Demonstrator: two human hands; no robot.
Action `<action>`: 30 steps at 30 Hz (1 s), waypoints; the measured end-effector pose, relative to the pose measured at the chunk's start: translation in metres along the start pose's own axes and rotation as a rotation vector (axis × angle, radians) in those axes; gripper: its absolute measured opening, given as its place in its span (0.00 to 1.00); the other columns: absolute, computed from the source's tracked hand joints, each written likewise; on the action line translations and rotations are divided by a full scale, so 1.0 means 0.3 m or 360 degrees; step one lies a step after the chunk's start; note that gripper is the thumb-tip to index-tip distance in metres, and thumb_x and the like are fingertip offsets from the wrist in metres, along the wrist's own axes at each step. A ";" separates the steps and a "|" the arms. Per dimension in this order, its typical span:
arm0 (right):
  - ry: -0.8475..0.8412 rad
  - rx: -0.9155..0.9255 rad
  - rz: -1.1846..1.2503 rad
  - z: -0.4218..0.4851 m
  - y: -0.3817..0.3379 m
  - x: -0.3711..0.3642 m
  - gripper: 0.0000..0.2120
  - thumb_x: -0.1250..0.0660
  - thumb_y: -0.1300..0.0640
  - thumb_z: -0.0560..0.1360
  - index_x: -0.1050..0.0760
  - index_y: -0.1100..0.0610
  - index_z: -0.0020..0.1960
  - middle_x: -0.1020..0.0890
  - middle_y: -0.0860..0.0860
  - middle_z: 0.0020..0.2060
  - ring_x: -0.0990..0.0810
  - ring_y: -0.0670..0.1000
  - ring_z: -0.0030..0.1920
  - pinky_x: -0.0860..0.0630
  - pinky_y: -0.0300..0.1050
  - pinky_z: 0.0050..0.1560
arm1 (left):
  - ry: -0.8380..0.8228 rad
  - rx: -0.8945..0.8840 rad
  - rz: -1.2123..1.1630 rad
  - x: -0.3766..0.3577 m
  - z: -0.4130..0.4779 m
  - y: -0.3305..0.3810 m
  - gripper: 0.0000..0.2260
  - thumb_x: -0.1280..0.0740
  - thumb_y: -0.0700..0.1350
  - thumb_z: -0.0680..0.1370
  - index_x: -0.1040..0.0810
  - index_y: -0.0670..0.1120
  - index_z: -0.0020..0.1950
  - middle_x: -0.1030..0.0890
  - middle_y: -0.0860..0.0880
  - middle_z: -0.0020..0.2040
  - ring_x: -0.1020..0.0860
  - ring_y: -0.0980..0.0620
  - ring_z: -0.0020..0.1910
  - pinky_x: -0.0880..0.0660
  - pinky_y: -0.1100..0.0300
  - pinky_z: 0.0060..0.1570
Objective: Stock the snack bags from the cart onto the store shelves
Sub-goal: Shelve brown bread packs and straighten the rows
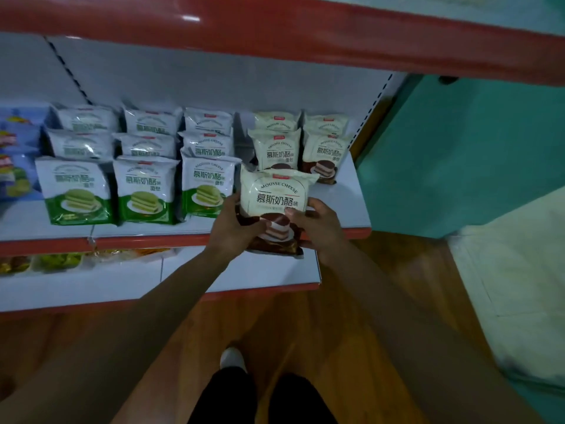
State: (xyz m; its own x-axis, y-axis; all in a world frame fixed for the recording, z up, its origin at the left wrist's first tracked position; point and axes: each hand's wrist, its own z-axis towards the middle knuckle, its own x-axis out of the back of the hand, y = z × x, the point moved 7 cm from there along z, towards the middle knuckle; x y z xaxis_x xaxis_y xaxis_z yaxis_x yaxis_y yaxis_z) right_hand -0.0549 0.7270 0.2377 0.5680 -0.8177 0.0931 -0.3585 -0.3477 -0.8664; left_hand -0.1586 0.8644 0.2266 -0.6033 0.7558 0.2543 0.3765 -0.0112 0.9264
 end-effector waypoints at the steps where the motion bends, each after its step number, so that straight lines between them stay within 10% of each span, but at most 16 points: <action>1: 0.0015 0.0010 -0.0022 0.038 0.000 0.001 0.16 0.29 0.60 0.73 0.25 0.57 0.60 0.18 0.54 0.51 0.19 0.50 0.47 0.19 0.46 0.44 | 0.0024 -0.0001 0.0042 -0.013 0.019 -0.003 0.27 0.26 0.40 0.70 0.32 0.41 0.66 0.24 0.48 0.53 0.25 0.50 0.54 0.27 0.57 0.51; 10: 0.0022 0.0116 -0.0078 0.349 0.013 0.025 0.20 0.34 0.66 0.75 0.29 0.58 0.66 0.21 0.56 0.60 0.22 0.54 0.59 0.24 0.48 0.59 | 0.0128 0.0280 -0.0036 -0.115 0.258 -0.080 0.22 0.26 0.38 0.69 0.27 0.40 0.61 0.20 0.44 0.55 0.22 0.45 0.55 0.24 0.48 0.58; 14: 0.0002 0.0161 -0.0214 0.418 0.017 0.012 0.22 0.39 0.69 0.77 0.33 0.59 0.70 0.24 0.56 0.64 0.25 0.49 0.58 0.26 0.30 0.45 | 0.0060 0.0341 0.0059 -0.155 0.312 -0.099 0.24 0.26 0.41 0.68 0.27 0.41 0.62 0.20 0.45 0.55 0.23 0.45 0.55 0.24 0.52 0.56; 18: 0.0036 0.0175 -0.0388 0.460 0.029 0.010 0.22 0.44 0.68 0.78 0.31 0.54 0.70 0.23 0.53 0.63 0.25 0.47 0.52 0.24 0.40 0.45 | -0.0029 0.0351 -0.0024 -0.197 0.333 -0.111 0.19 0.32 0.36 0.74 0.27 0.40 0.65 0.22 0.43 0.56 0.25 0.51 0.50 0.27 0.63 0.46; 30: 0.0013 0.0184 -0.0426 0.528 0.092 0.016 0.26 0.35 0.63 0.76 0.35 0.51 0.71 0.26 0.50 0.65 0.28 0.45 0.54 0.32 0.39 0.49 | 0.0274 0.0344 -0.0007 -0.216 0.394 -0.189 0.20 0.31 0.37 0.72 0.27 0.42 0.64 0.18 0.43 0.54 0.21 0.43 0.54 0.24 0.46 0.57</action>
State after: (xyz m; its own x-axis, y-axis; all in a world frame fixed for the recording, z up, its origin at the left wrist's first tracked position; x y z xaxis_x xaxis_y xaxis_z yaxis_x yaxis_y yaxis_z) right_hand 0.0553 0.7862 0.1366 0.6246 -0.7080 0.3294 -0.1098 -0.4973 -0.8606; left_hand -0.0577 0.8934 0.1247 -0.7088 0.6332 0.3110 0.5037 0.1455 0.8515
